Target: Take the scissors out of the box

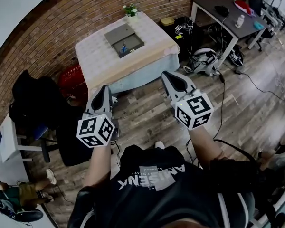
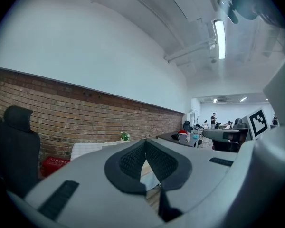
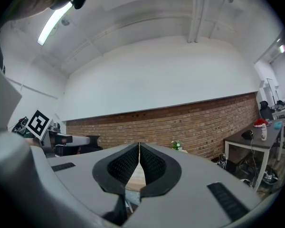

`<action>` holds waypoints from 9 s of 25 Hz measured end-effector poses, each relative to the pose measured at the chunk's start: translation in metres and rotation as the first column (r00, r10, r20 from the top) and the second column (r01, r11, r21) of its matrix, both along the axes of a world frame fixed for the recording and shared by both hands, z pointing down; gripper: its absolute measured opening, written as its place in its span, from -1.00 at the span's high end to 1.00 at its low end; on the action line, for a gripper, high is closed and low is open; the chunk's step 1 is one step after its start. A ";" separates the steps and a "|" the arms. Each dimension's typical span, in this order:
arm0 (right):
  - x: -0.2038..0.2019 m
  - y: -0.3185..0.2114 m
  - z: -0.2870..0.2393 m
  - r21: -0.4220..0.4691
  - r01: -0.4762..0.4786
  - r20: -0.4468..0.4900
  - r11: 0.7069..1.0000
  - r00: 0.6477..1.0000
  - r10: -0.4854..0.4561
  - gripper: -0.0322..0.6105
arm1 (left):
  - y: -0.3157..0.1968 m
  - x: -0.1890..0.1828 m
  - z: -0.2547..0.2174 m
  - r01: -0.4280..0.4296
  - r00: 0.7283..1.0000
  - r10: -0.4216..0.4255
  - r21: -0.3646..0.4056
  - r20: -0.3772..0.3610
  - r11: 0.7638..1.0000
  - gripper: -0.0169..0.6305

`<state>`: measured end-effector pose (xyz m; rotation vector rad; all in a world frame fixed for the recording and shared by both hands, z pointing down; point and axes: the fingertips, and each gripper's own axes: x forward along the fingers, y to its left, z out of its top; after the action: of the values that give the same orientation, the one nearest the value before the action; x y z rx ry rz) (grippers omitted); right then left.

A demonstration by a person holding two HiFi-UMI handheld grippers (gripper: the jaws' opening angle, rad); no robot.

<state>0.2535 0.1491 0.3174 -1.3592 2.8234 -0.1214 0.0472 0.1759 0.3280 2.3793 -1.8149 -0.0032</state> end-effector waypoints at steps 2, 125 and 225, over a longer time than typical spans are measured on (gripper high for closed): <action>-0.004 -0.008 0.001 -0.003 0.006 0.004 1.000 1.000 -0.006 0.77 | -0.006 -0.004 0.000 0.005 1.000 -0.005 -0.001 0.004 1.000 0.91; -0.273 -0.542 0.384 -0.757 -0.317 -0.360 0.571 0.932 0.042 0.28 | -0.538 -0.235 0.324 -0.132 0.985 0.015 -0.689 -0.173 0.713 0.78; -0.245 -0.524 0.361 -0.874 -0.179 -0.290 0.451 0.939 -0.188 0.54 | -0.537 -0.196 0.262 -0.057 0.983 -0.053 -0.559 -0.179 0.827 0.84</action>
<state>0.0090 -0.3746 0.6783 -1.5609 3.1107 -1.8181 -0.1490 -0.3611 0.5899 1.8894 -1.4633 0.2644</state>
